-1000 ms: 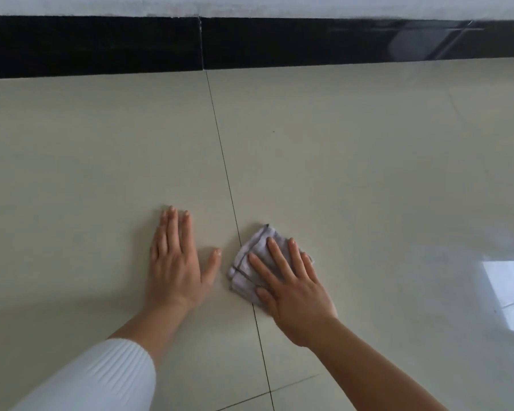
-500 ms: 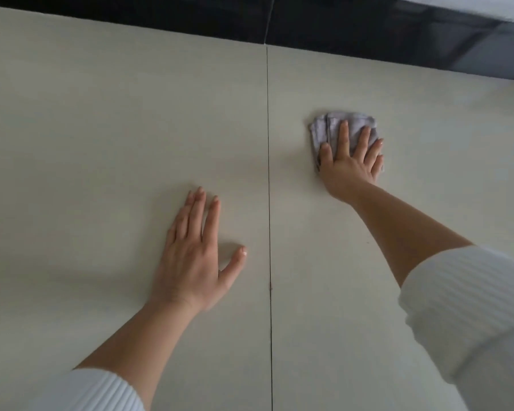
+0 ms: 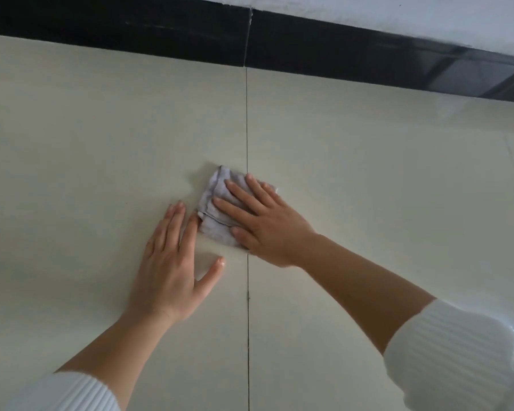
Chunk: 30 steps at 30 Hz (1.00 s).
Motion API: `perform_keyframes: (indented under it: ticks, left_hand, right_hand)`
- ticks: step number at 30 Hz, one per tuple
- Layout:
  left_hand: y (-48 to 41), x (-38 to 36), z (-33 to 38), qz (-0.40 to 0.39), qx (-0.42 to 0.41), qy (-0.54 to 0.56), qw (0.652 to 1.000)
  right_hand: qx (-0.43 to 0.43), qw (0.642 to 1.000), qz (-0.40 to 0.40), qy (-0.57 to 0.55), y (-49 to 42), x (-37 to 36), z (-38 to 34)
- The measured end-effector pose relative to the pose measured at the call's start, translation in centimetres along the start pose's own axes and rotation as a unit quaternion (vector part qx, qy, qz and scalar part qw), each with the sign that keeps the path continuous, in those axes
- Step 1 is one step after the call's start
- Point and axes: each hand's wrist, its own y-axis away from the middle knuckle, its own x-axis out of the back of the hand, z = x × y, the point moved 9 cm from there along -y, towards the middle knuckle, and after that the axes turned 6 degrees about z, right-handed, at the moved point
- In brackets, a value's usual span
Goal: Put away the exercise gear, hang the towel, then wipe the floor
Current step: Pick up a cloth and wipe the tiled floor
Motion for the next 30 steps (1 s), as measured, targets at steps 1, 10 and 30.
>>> perform_keyframes:
  ticks: [1,10,30]
  left_hand:
    - [0.0,0.0,0.0,-0.001,-0.001,0.001,1.0]
    - [0.0,0.1,0.0,0.004,-0.004,0.006,1.0]
    - [-0.1,0.8,0.0,0.056,-0.015,0.06,0.996]
  right_hand:
    - [-0.013,1.0,-0.003,0.007,0.3,0.0,1.1]
    - [-0.454,0.884,0.05,-0.099,5.5,0.6,14.7]
    - [-0.055,0.993,-0.103,0.01,-0.4,-0.1,-2.0]
